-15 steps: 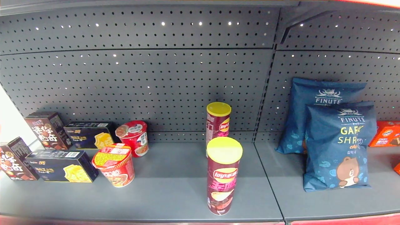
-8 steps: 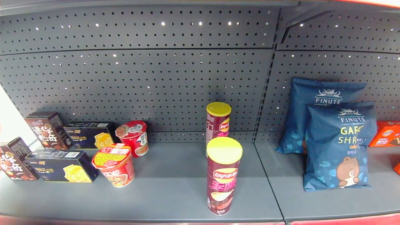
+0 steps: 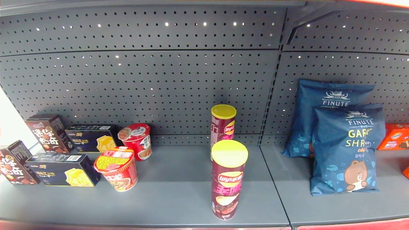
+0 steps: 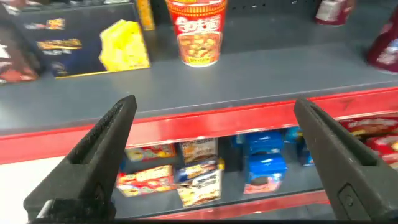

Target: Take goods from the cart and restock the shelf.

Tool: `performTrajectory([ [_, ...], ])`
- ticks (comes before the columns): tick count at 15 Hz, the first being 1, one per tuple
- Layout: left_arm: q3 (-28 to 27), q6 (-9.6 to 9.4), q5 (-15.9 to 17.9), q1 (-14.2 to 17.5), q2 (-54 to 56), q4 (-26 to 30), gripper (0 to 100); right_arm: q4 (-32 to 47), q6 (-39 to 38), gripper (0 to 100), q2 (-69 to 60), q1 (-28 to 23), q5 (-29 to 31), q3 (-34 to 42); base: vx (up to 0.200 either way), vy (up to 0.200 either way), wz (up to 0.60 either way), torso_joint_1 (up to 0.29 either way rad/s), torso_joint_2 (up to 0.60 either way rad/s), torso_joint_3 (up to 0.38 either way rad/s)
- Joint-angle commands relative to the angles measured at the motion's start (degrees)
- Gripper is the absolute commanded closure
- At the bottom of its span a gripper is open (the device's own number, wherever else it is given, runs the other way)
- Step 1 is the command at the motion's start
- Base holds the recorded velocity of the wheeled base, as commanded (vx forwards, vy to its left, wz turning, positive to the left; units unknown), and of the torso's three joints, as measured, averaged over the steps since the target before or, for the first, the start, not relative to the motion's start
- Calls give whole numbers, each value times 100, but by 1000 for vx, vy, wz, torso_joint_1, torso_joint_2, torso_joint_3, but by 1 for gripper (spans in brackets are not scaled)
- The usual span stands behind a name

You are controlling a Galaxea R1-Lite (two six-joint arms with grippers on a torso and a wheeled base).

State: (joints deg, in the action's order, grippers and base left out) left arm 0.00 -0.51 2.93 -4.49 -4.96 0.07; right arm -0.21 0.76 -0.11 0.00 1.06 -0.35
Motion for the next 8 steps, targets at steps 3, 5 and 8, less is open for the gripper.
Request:
performTrajectory([
  [3,0,-10,33,0,-31,1,0,3,-32,0,11,0,17,35,0,0,0,0,0,0],
  [5,-9,69,-170,71,-40,10,0,3,-32,0,11,0,17,35,0,0,0,0,0,0],
  [8,-9,60,-205,756,-75,10,0,3,-32,0,11,0,17,35,0,0,0,0,0,0],
])
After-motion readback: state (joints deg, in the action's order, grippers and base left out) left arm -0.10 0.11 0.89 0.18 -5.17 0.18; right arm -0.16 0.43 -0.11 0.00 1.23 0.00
